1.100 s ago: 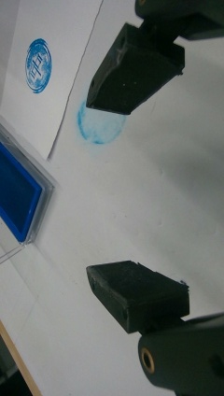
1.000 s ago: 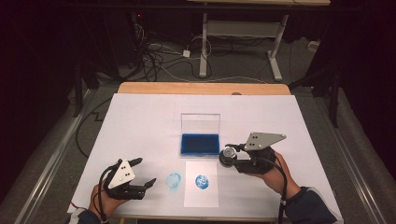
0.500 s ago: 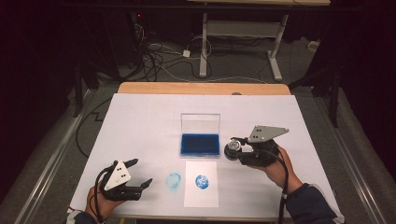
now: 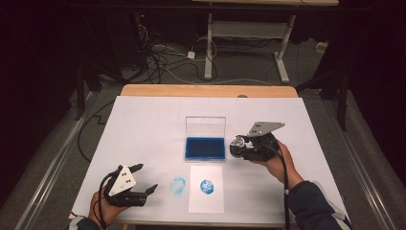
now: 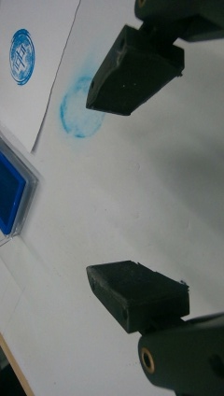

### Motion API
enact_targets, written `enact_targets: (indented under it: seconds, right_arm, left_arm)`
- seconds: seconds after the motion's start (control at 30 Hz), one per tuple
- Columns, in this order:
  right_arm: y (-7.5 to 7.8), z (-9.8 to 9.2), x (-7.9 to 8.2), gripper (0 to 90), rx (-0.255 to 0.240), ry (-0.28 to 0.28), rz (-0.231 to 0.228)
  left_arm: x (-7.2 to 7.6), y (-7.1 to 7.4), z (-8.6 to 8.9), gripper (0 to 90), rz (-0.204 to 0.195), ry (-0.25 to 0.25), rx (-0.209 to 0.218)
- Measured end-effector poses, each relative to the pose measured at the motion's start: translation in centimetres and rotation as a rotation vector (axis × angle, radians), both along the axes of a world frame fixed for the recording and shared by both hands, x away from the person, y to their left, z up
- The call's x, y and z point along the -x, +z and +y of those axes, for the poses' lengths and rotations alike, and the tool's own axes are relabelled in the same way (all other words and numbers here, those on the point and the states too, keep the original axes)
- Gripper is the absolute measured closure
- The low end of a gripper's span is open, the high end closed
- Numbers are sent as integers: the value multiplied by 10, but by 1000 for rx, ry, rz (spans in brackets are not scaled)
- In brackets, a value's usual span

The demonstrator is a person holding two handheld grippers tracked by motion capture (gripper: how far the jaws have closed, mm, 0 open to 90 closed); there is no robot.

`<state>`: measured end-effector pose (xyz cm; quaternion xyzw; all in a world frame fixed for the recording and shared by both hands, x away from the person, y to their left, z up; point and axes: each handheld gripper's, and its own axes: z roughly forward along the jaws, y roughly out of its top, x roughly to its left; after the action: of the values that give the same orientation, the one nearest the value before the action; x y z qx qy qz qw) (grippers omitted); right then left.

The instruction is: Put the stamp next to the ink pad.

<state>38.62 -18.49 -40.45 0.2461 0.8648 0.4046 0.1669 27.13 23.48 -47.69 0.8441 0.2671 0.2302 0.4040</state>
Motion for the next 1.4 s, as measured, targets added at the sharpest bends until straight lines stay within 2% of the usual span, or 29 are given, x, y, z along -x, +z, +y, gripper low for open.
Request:
enact_targets:
  seconds: [0.27, 0.4, 0.53, 0.9, 1.4]
  right_arm:
    - [-10, 1, -17, 567, 23, -13, 7]
    - [-14, -1, -24, 567, 37, -53, 11]
    - [-19, -3, -29, 567, 25, -56, 32]
    - [-28, 1, -36, 566, 3, -68, 62]
    - [-39, 10, -37, 565, 27, -65, 80]
  left_arm:
    - [0, -2, -1, 169, 8, 0, -10]
    - [0, -3, -2, 170, 13, -1, -16]
    - [0, -3, -2, 170, 14, 0, -16]
    - [-2, -5, -3, 170, 35, -4, -14]
    - [-2, -5, -4, 170, 37, -9, -22]
